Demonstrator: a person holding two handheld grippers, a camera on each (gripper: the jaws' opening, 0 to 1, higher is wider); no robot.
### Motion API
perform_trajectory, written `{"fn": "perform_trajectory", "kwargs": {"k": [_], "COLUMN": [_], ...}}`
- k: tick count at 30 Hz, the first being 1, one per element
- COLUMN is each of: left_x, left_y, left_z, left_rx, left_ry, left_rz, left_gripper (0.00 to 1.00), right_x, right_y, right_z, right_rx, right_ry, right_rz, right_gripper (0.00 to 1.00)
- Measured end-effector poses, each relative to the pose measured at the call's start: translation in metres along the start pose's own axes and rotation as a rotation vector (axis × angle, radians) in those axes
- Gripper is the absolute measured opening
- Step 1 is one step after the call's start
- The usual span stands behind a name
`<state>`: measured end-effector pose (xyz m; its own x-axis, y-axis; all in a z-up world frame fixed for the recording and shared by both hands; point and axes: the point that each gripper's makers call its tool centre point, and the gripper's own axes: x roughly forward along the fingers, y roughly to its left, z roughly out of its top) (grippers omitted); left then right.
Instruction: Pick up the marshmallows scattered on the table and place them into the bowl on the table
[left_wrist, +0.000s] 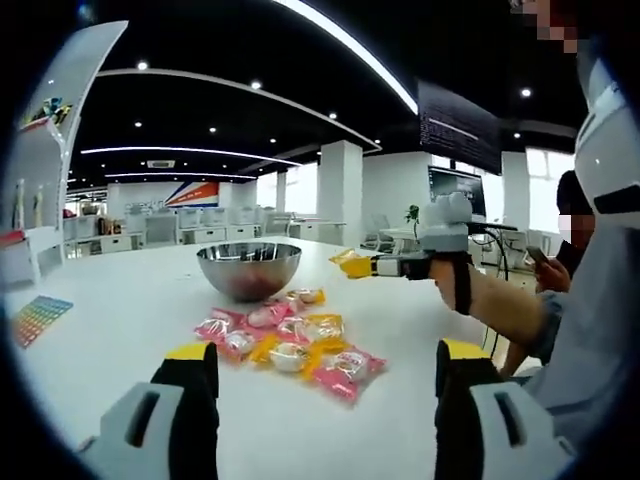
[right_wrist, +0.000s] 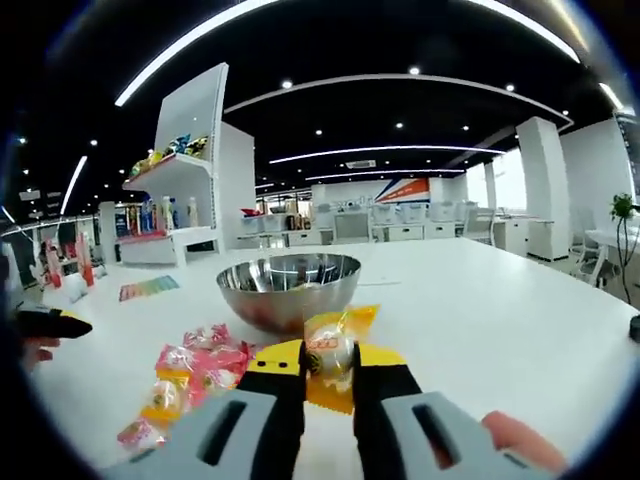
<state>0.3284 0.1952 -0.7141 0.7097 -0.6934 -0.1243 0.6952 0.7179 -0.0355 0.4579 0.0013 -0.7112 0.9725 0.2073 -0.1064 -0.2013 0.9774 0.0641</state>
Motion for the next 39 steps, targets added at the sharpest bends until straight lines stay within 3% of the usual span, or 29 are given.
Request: {"fn": "perform_trajectory", "kwargs": {"k": [3, 7, 13, 17, 20, 21, 22, 25, 28, 30, 32, 35, 39], "left_x": [0.0, 0.001, 0.002, 0.001, 0.0, 0.0, -0.001, -0.004, -0.005, -0.007, -0.009, -0.013, -0.018], "left_y": [0.001, 0.001, -0.001, -0.005, -0.006, -0.006, -0.007, -0.006, -0.008, -0.008, -0.008, -0.004, 0.001], "left_z": [0.001, 0.002, 0.009, 0.011, 0.011, 0.011, 0.011, 0.011, 0.01, 0.01, 0.011, 0.011, 0.013], "left_rx": [0.003, 0.006, 0.015, 0.018, 0.02, 0.02, 0.019, 0.019, 0.018, 0.017, 0.014, 0.011, 0.009], "left_ry": [-0.001, 0.0, -0.012, -0.017, -0.016, -0.017, -0.016, -0.017, -0.012, -0.017, -0.019, -0.02, -0.027], "left_rz": [0.004, 0.004, -0.002, -0.007, -0.005, -0.005, -0.003, 0.005, 0.007, 0.009, 0.011, 0.02, 0.033], "left_gripper": [0.89, 0.89, 0.89, 0.89, 0.89, 0.89, 0.89, 0.89, 0.89, 0.89, 0.89, 0.89, 0.89], "right_x": [-0.014, -0.033, -0.043, -0.021, 0.014, 0.019, 0.044, 0.1, 0.143, 0.168, 0.186, 0.206, 0.208], "right_y": [0.003, 0.011, 0.029, 0.037, 0.05, 0.051, 0.056, 0.058, 0.065, 0.076, 0.091, 0.101, 0.11], "right_z": [0.019, 0.065, 0.156, 0.212, 0.234, 0.232, 0.234, 0.213, 0.174, 0.139, 0.103, 0.044, 0.009], "right_rx": [0.022, 0.068, 0.038, 0.015, -0.018, -0.015, -0.006, -0.014, -0.019, -0.032, -0.054, -0.11, -0.129], "right_ry": [-0.038, -0.133, -0.272, -0.317, -0.305, -0.286, -0.267, -0.188, -0.094, -0.018, 0.058, 0.203, 0.29], "right_rz": [0.023, 0.082, 0.204, 0.262, 0.305, 0.309, 0.317, 0.289, 0.276, 0.281, 0.308, 0.293, 0.305], "right_gripper": [0.14, 0.14, 0.14, 0.14, 0.15, 0.15, 0.15, 0.15, 0.15, 0.15, 0.15, 0.15, 0.15]}}
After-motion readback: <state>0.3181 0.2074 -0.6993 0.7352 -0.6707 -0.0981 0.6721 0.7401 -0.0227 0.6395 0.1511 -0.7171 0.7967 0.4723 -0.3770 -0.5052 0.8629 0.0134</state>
